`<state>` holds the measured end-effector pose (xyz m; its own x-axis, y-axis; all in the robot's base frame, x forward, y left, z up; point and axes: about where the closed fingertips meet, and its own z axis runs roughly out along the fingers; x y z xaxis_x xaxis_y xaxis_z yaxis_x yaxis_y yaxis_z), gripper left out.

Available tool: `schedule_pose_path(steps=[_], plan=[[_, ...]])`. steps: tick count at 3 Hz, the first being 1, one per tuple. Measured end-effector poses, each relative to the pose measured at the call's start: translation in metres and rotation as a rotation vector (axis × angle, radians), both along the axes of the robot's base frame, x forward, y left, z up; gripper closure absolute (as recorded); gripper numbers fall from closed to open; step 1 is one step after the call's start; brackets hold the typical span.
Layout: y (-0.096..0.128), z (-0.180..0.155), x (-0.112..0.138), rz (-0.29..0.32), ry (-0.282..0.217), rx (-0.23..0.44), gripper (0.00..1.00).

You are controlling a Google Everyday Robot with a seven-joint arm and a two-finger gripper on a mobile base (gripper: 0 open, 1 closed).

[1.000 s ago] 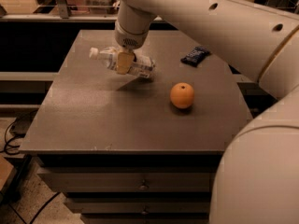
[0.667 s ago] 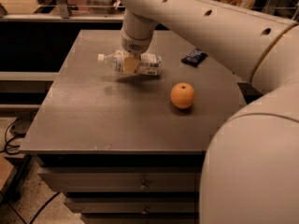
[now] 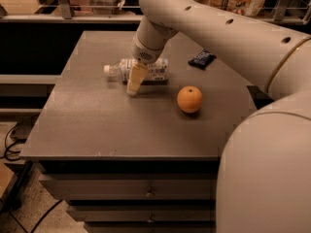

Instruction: Pick blue plastic bottle

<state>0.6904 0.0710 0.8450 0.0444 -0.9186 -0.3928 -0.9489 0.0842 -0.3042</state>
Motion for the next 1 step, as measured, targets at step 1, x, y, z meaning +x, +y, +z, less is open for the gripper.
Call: schedule_pose_path(steps=[1], plan=[[0.0014,0.0001,-0.0019,-0.001,0.009,0.014,0.00]])
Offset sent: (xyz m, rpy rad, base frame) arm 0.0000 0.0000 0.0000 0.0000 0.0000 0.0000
